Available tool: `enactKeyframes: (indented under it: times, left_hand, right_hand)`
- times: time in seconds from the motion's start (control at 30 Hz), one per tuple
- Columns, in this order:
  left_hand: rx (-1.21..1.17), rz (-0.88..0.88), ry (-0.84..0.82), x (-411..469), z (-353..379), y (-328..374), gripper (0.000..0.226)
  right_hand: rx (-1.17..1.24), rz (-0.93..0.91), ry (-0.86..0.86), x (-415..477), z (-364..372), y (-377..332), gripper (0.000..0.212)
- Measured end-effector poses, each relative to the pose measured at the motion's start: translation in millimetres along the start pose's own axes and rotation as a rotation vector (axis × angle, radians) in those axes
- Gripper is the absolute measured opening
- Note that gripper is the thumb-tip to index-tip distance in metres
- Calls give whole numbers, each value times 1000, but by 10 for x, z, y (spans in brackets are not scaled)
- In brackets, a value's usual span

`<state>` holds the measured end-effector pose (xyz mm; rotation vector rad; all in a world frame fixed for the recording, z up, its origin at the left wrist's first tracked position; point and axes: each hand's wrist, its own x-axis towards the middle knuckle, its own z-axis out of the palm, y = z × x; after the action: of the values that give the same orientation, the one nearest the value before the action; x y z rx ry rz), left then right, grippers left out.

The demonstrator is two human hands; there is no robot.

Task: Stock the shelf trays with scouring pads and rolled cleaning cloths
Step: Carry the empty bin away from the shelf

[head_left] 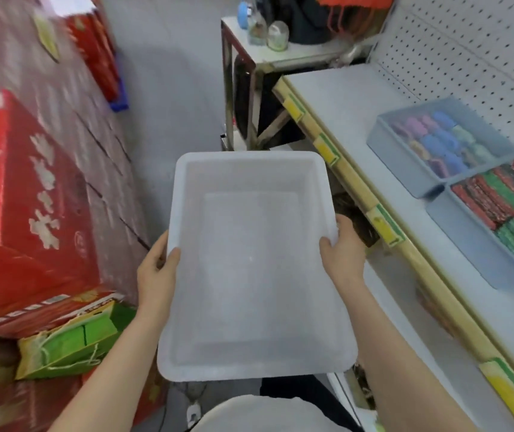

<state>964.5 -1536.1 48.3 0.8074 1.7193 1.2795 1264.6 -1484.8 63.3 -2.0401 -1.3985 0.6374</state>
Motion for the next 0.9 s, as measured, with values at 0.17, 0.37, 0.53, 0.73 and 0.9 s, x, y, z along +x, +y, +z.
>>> enactKeyframes:
  times: [0.17, 0.37, 0.53, 0.73, 0.9]
  left_hand:
    - [-31, -45, 116, 516, 268, 238, 43]
    - [-59, -71, 261, 1153, 466, 485, 42]
    - [-79, -66, 329, 2009, 434, 627, 43]
    - [-83, -40, 356, 3427, 301, 888, 44]
    - [-62, -22, 370, 4717, 28, 1333, 45]
  right_hand:
    - [-18, -66, -156, 972, 158, -381, 51]
    - [-28, -164, -253, 1873, 539, -893, 47]
    - [-2, -241, -315, 2574, 1039, -1506, 42]
    - [-31, -311, -353, 3531, 1810, -2445, 44]
    - [-47, -311, -346, 4280, 2442, -3434, 49]
